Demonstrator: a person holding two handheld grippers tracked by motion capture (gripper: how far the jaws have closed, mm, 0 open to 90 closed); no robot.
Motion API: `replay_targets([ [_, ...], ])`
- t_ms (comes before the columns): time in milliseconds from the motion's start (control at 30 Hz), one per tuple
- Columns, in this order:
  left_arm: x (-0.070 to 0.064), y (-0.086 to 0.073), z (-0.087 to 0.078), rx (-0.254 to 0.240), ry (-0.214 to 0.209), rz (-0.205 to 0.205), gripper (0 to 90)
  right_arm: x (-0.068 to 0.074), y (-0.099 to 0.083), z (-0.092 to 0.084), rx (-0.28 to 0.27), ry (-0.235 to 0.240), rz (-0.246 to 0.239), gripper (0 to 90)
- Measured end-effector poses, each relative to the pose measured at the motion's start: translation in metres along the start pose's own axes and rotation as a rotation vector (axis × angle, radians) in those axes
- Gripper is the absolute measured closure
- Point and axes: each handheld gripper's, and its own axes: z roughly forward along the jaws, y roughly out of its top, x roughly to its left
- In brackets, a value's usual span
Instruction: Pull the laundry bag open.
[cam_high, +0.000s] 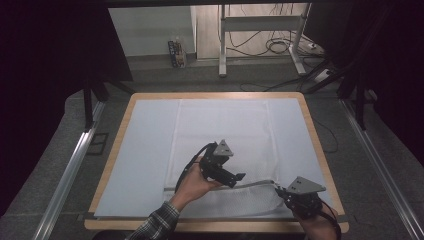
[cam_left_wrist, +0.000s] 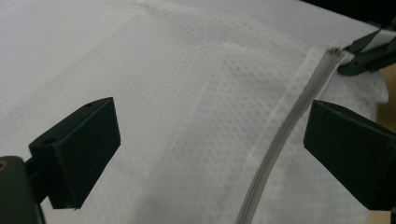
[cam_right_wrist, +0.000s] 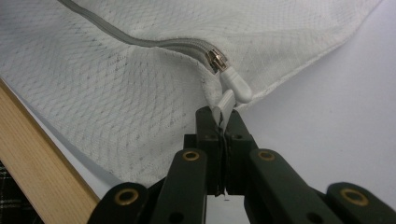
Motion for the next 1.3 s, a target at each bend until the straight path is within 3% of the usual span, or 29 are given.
replay_targets([
  [67,-0.005,0.009,0.01,0.019,-0.01,0.036,3.7,0.0,0.0,-0.001,-0.009,-0.002,-0.009,87.0],
  [133,-0.012,0.015,0.02,-0.005,-0.026,0.016,3.7,0.0,0.0,-0.001,-0.008,-0.002,-0.013,87.0],
  [300,-0.024,0.032,0.04,0.02,-0.047,0.079,3.6,0.0,0.0,0.0,0.001,0.002,-0.014,86.9],
  [667,-0.04,0.046,0.07,0.024,-0.078,0.098,3.5,-0.001,-0.001,0.001,0.011,0.006,-0.008,86.8],
  [767,-0.042,0.047,0.073,0.042,-0.084,0.116,3.5,-0.001,-0.001,0.001,0.014,0.007,-0.006,86.8],
  [833,-0.044,0.047,0.076,0.053,-0.058,0.128,3.5,-0.001,-0.001,0.001,0.012,0.006,-0.006,86.8],
  [933,-0.044,0.046,0.077,0.042,-0.047,0.106,3.5,-0.001,-0.001,0.001,0.013,0.004,-0.005,86.8],
  [1200,-0.034,0.045,0.064,0.037,-0.01,0.1,4.4,-0.001,-0.001,0.001,0.018,-0.002,-0.001,86.9],
  [1300,-0.03,0.045,0.06,0.031,-0.022,0.088,5.4,-0.001,0.0,0.001,0.018,-0.003,-0.002,86.9],
])
